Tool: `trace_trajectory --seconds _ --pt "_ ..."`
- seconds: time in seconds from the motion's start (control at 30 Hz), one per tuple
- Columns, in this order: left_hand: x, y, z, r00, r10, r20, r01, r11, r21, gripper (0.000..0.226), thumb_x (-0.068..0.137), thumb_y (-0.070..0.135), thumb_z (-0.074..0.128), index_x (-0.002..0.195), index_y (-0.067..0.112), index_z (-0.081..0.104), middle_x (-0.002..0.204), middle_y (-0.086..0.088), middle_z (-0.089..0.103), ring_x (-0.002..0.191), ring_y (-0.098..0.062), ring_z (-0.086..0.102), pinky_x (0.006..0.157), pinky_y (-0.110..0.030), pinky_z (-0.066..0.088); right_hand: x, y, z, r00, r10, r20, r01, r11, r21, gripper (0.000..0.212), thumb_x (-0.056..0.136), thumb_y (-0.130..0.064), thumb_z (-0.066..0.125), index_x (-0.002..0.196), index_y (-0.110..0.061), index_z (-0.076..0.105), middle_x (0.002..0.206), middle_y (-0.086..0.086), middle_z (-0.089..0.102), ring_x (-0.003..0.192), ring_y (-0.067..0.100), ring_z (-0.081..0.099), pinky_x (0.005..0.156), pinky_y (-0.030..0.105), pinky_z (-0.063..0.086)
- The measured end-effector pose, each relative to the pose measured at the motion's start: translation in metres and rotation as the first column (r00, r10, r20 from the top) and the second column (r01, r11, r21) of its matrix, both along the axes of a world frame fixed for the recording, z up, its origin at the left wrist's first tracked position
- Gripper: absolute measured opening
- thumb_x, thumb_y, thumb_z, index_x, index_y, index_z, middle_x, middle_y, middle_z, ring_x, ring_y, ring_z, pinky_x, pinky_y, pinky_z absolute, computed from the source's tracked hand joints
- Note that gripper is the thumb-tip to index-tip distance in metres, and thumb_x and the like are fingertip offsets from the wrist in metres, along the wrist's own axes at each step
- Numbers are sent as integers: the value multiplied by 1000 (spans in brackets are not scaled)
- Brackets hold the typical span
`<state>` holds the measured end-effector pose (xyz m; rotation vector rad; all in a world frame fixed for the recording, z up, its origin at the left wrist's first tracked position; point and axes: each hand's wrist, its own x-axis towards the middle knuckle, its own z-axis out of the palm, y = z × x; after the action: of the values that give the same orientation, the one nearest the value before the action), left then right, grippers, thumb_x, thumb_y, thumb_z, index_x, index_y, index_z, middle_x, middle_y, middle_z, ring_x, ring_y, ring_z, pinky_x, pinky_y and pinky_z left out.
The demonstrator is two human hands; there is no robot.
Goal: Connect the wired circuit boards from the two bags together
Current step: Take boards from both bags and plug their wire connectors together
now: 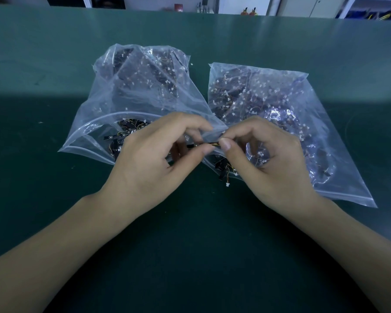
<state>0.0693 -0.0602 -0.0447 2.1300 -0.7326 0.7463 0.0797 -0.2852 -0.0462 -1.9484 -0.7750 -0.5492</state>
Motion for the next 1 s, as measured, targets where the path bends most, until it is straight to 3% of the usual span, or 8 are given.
trace_trajectory --seconds 0.13,0.27,0.53,1.0 --pt "0 3 2 999 42 3 -42 996 85 14 107 20 68 101 10 75 90 7 65 74 -16 60 66 -38 49 0 -1 2 999 -39 -23 40 998 51 4 103 -12 71 99 -13 73 91 -11 70 78 14 64 73 18 46" --pt "-3 2 3 998 58 -25 -56 994 95 16 108 20 65 98 12 75 85 7 63 73 -16 58 64 -40 47 0 -2 0 998 -51 -41 52 998 28 4 103 -12 71 99 -13 73 91 -14 69 79 15 64 74 17 45" --pt "-3 3 4 996 57 -69 -53 997 52 14 105 17 66 94 13 74 83 4 65 73 -20 62 62 -43 48 3 -1 -1 997 -32 73 37 996 -77 3 100 -8 75 99 -10 77 92 -4 71 75 11 60 76 11 40" --pt "-6 0 8 998 30 -59 -25 996 82 16 104 18 68 91 12 75 81 14 60 72 -16 60 62 -38 47 1 -1 0 1000 -24 17 25 998 -65 6 98 -14 77 95 -8 75 90 -2 71 74 12 59 76 12 40"
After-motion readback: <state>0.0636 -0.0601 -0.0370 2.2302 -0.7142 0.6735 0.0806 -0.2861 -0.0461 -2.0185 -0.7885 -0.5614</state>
